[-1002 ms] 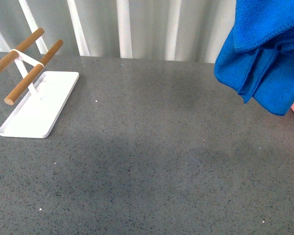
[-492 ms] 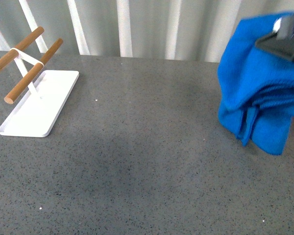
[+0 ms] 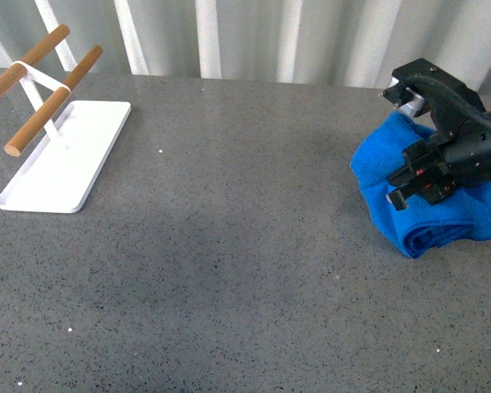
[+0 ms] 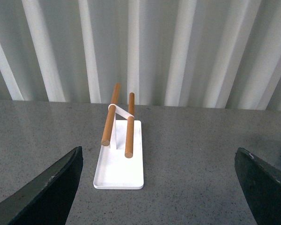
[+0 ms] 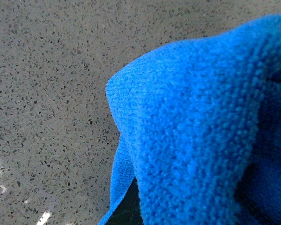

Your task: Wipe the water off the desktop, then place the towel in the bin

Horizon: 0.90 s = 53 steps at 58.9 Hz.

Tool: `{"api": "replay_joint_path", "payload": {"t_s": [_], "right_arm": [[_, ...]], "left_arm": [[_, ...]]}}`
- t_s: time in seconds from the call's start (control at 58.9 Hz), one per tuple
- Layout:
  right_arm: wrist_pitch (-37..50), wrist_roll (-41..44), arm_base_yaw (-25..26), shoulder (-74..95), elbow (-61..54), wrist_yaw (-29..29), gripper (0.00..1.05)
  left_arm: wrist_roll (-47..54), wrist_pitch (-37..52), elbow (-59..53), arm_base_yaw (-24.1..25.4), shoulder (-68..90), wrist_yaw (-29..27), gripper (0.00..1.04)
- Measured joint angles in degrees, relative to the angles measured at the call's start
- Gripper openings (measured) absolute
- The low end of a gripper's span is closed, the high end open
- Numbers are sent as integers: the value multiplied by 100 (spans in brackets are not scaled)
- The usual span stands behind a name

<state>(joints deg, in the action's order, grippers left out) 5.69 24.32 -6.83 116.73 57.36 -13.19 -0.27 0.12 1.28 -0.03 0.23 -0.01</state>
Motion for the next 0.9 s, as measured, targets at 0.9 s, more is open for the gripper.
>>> {"api": "replay_joint_path", "payload": {"t_s": [0.9], "right_arm": [[-557, -660, 398, 1735, 2461, 299, 5]], "left_arm": [[0, 0, 0, 0, 0, 0, 98]]}}
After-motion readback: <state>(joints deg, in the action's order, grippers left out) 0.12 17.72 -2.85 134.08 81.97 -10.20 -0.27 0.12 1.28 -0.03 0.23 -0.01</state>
